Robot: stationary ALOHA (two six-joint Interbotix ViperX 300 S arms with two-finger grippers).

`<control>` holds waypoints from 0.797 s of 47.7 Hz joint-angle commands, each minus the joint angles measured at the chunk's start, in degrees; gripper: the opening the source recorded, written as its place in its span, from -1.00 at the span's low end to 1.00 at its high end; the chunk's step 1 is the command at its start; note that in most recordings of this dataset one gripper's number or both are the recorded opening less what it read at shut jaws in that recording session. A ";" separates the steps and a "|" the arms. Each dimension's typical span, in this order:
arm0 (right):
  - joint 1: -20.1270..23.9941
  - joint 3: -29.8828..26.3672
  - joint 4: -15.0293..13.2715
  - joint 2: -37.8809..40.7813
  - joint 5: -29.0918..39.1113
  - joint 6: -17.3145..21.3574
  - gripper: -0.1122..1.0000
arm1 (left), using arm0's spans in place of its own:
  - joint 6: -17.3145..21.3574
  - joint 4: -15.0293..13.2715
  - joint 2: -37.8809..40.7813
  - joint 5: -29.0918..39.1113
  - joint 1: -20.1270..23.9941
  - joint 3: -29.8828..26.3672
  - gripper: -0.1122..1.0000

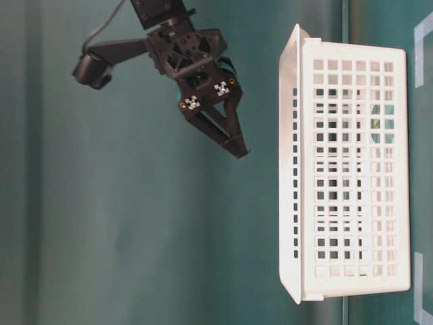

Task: Put the tape in the middle into the white basket.

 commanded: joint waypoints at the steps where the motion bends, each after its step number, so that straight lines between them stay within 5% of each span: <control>1: 2.11 -0.09 -0.09 -1.76 -0.62 0.00 0.98 | -0.09 0.00 0.44 -0.53 0.18 -0.62 -0.99; 22: 13.27 2.55 -0.18 -2.29 -0.62 -0.18 0.98 | 0.00 0.00 0.53 -0.53 0.26 -0.62 -0.99; 38: 16.17 4.48 -0.18 -3.43 -0.35 -0.09 0.98 | -0.09 0.00 0.44 -0.53 0.26 -0.62 -0.99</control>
